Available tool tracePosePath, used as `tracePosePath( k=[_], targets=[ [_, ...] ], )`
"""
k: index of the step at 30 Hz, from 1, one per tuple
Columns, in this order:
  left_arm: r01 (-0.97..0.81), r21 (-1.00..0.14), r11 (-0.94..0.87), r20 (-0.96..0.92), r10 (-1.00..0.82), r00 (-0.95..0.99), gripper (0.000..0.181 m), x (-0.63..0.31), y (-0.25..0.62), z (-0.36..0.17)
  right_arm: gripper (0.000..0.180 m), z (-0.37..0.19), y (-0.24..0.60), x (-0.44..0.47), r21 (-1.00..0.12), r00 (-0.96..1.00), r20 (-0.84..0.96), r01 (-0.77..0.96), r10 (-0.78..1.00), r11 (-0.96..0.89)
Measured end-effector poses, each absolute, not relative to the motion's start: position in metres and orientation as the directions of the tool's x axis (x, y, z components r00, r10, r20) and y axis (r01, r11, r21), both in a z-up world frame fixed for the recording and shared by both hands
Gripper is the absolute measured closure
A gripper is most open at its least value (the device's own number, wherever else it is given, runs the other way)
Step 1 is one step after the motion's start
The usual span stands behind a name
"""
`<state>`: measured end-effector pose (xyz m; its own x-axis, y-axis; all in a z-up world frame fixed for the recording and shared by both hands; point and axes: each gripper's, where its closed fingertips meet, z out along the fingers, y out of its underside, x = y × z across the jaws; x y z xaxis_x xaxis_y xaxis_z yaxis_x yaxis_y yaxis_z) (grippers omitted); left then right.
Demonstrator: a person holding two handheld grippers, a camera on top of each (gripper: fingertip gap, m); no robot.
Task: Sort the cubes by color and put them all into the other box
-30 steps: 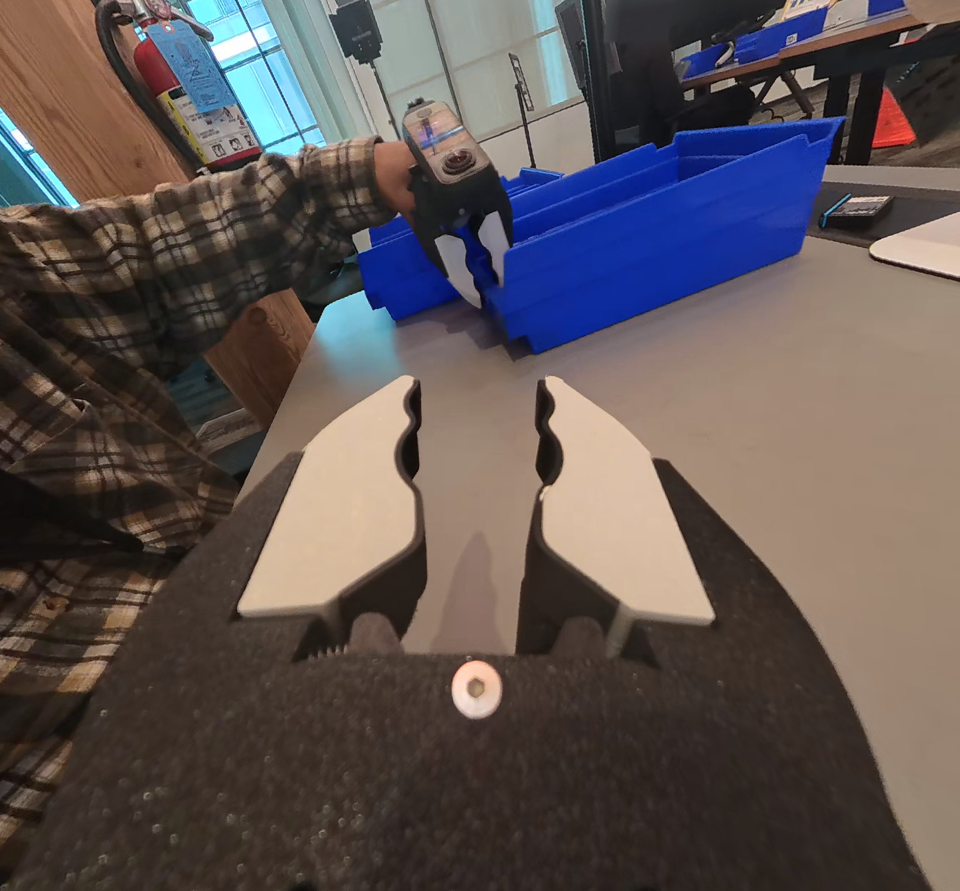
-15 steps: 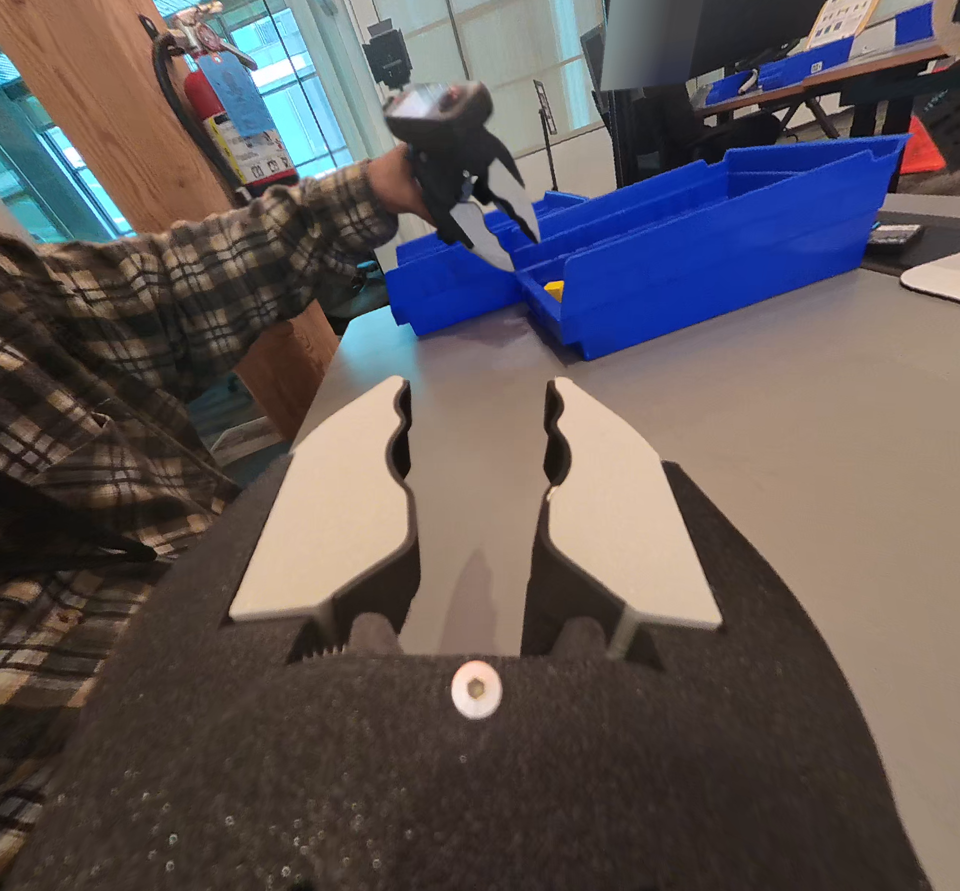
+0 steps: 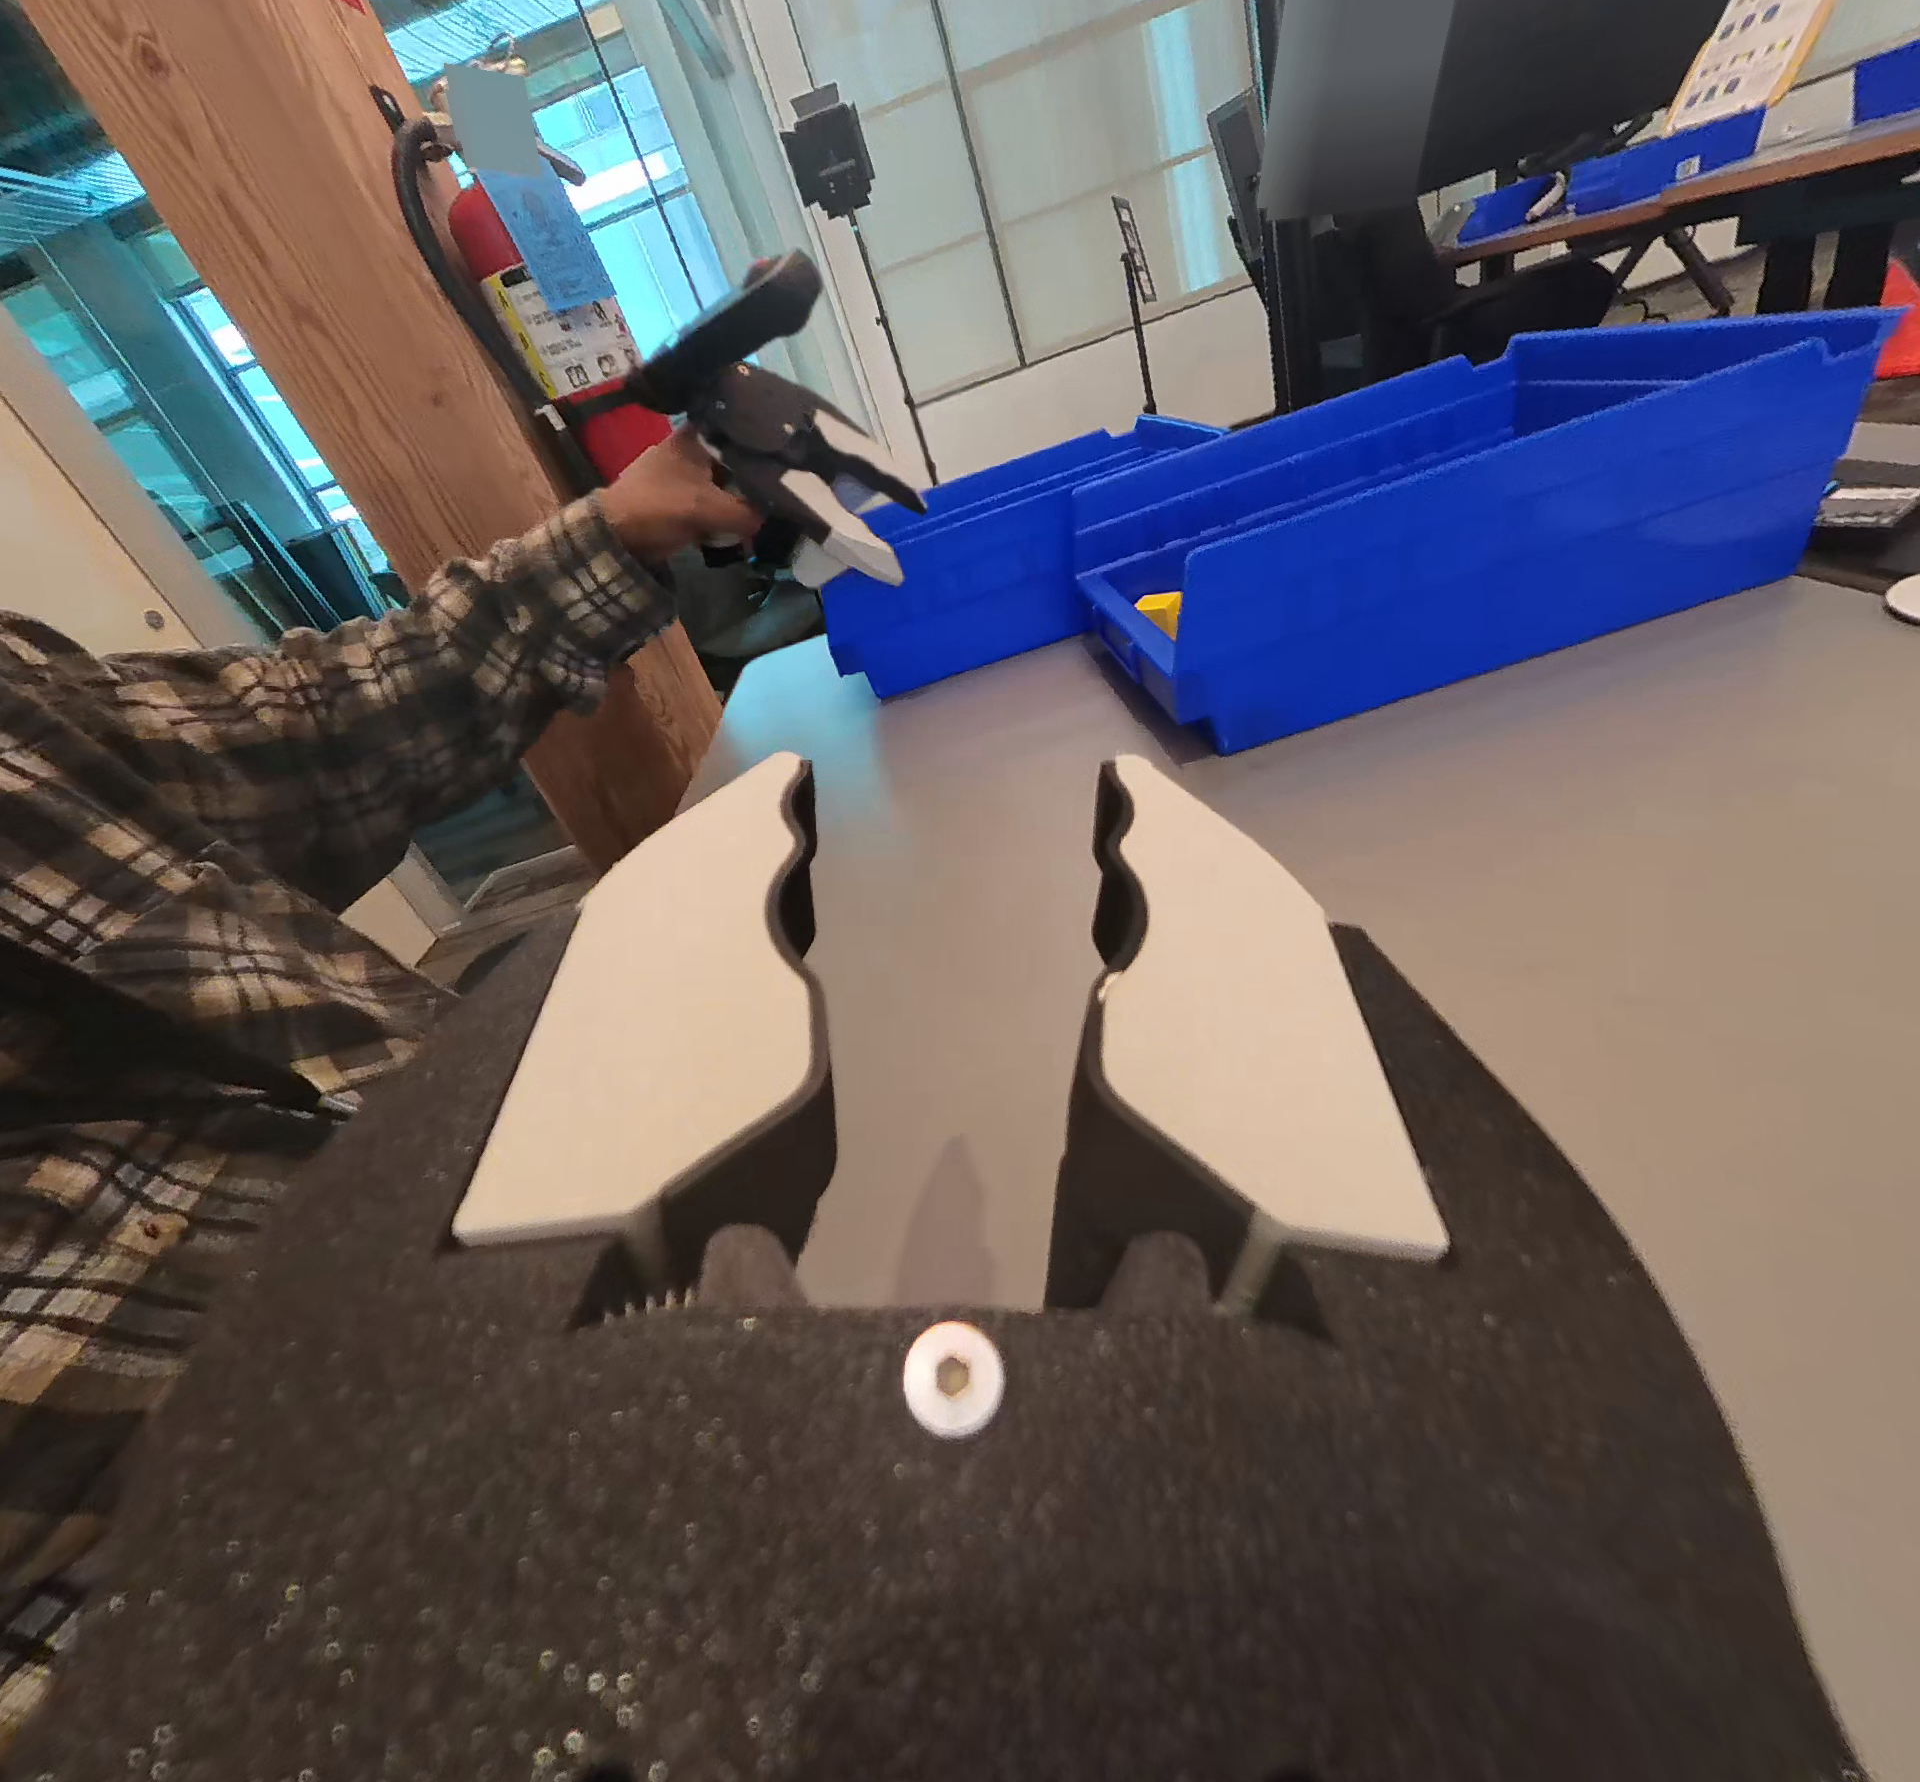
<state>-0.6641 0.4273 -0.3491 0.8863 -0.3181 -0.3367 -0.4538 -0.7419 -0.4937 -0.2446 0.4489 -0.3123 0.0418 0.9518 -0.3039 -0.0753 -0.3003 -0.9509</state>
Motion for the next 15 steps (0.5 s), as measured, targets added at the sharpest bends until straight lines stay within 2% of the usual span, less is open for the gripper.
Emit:
tracePosePath(
  k=[3, 4, 5, 9, 15],
  targets=[
    [-0.4, -0.439, -0.804, -0.302, -0.287, 0.909, 0.125, -0.677, 0.432, -0.367, 0.129, -0.315, 0.452, -0.244, -0.949, 0.052, -0.312, -0.072, 0.949, -0.309],
    [-0.384, -0.413, -0.826, -0.257, -0.299, 0.919, 0.137, -0.675, 0.431, -0.374, 0.129, -0.315, 0.452, -0.243, -0.948, 0.054, -0.313, -0.073, 0.948, -0.308],
    [-0.381, -0.388, -0.839, -0.205, -0.325, 0.923, 0.168, -0.672, 0.429, -0.38, 0.129, -0.315, 0.453, -0.242, -0.948, 0.056, -0.313, -0.076, 0.948, -0.308],
    [-0.378, -0.353, -0.856, -0.249, -0.303, 0.92, 0.175, -0.701, 0.428, -0.376, 0.13, -0.313, 0.454, -0.239, -0.947, 0.058, -0.315, -0.087, 0.947, -0.309],
    [-0.374, -0.277, -0.885, -0.172, -0.337, 0.926, 0.176, -0.757, 0.387, -0.38, 0.131, -0.313, 0.453, -0.241, -0.94, 0.031, -0.333, -0.094, 0.942, -0.329]
  ],
)
